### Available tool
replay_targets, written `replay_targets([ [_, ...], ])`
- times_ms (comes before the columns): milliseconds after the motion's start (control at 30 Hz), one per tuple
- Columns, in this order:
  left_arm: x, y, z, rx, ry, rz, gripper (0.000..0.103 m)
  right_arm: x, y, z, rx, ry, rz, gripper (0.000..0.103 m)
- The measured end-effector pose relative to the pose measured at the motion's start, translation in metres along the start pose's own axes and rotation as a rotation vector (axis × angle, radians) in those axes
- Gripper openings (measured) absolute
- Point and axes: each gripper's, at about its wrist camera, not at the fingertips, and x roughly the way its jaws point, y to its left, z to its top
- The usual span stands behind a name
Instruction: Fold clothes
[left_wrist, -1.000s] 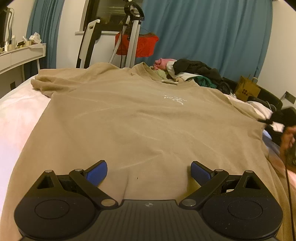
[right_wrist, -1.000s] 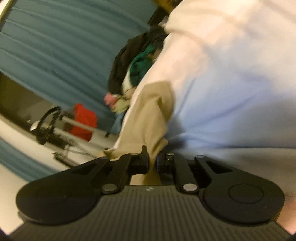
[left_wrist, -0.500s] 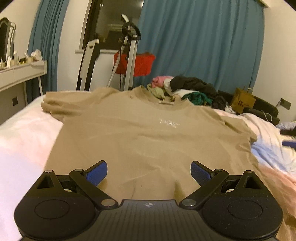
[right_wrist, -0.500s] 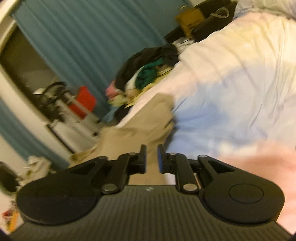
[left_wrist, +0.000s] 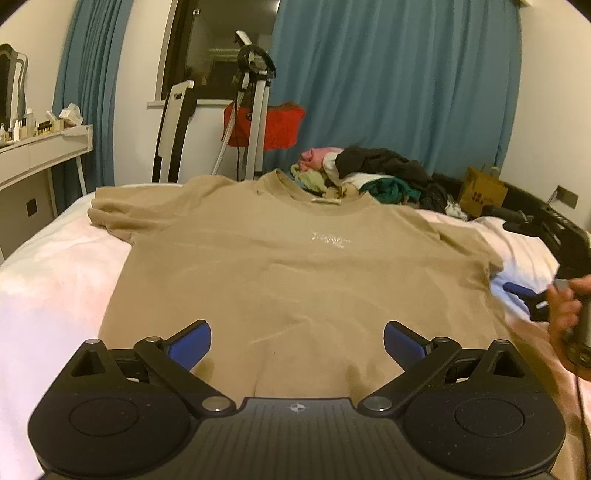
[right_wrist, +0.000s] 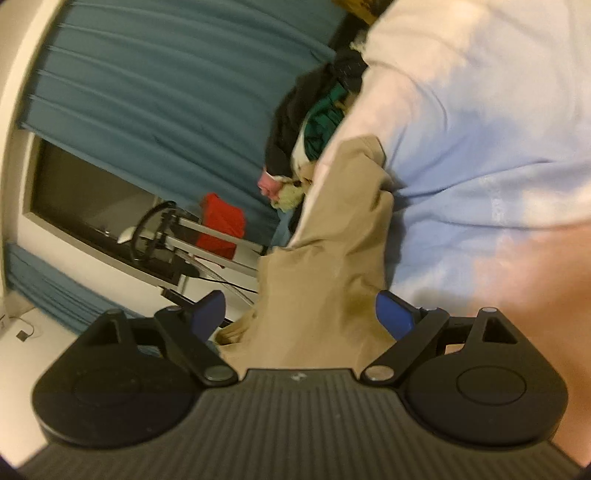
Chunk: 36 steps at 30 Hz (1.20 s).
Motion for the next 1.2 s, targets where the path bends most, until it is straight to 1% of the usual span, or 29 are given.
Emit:
replay_targets([
  [133,0.015,0.0,-0.002,0.001,0.024,0.009,0.101,0.041,-0.02,0.009,0.022,-0.024,-0.007,0.092],
  [167,0.019,-0.001,-0.002,0.007,0.024,0.012,0.101,0.053,-0.021,0.01,-0.003,-0.023,-0.023,0.092],
  [233,0.026,-0.001,-0.002,0.021,0.017,0.019,0.101,0.072,-0.017,0.01,-0.084,-0.063,-0.035,0.091],
  [300,0.033,0.001,-0.002,0.008,0.018,0.017,0.101,0.089,-0.013,0.016,-0.128,-0.104,-0.006,0.091],
  [400,0.044,0.007,0.003,-0.034,0.027,0.001,0.101,0.109,-0.012,0.032,-0.113,-0.144,0.022,0.09],
  [433,0.047,0.01,0.006,-0.049,0.031,-0.005,0.101,0.116,-0.008,0.038,-0.12,-0.14,0.0,0.085],
  [467,0.047,0.012,0.008,-0.059,0.02,-0.003,0.101,0.123,-0.003,0.044,-0.134,-0.131,-0.031,0.074],
  [500,0.048,0.015,0.011,-0.069,0.009,-0.001,0.101,0.129,0.002,0.05,-0.148,-0.123,-0.063,0.069],
  [533,0.048,0.018,0.014,-0.081,0.004,0.0,0.101,0.136,0.007,0.056,-0.162,-0.114,-0.094,0.053],
  [567,0.049,0.023,0.016,-0.094,0.005,0.008,0.101,0.142,0.012,0.062,-0.176,-0.105,-0.125,0.023],
  [600,0.05,0.027,0.019,-0.107,0.006,0.015,0.101,0.145,0.018,0.066,-0.205,-0.096,-0.165,0.011],
  [633,0.051,0.031,0.022,-0.12,0.019,0.027,0.101,0.144,0.025,0.069,-0.242,-0.1,-0.2,0.008],
  [667,0.051,0.035,0.024,-0.133,0.033,0.039,0.101,0.14,0.034,0.071,-0.287,-0.12,-0.222,0.007],
  [733,0.052,0.044,0.029,-0.158,0.06,0.063,0.101,0.131,0.054,0.073,-0.383,-0.162,-0.257,0.006],
  [800,0.05,0.053,0.033,-0.178,0.081,0.089,0.101,0.123,0.081,0.071,-0.497,-0.186,-0.292,0.006],
  [867,0.045,0.06,0.035,-0.195,0.095,0.115,0.101,0.118,0.113,0.064,-0.626,-0.207,-0.306,0.006],
  [933,0.039,0.068,0.039,-0.216,0.11,0.142,0.101,0.117,0.148,0.042,-0.768,-0.23,-0.328,0.006],
  [1033,0.024,0.08,0.044,-0.222,0.096,0.16,0.101,0.117,0.201,0.006,-0.984,-0.263,-0.362,0.006],
  [1067,0.021,0.085,0.047,-0.222,0.1,0.168,0.101,0.117,0.215,-0.007,-1.042,-0.269,-0.371,0.006],
  [1133,0.015,0.092,0.05,-0.219,0.09,0.193,0.101,0.125,0.238,-0.044,-1.149,-0.267,-0.383,0.006],
  [1200,0.014,0.102,0.052,-0.247,0.079,0.214,0.101,0.143,0.255,-0.085,-1.229,-0.24,-0.378,0.006],
])
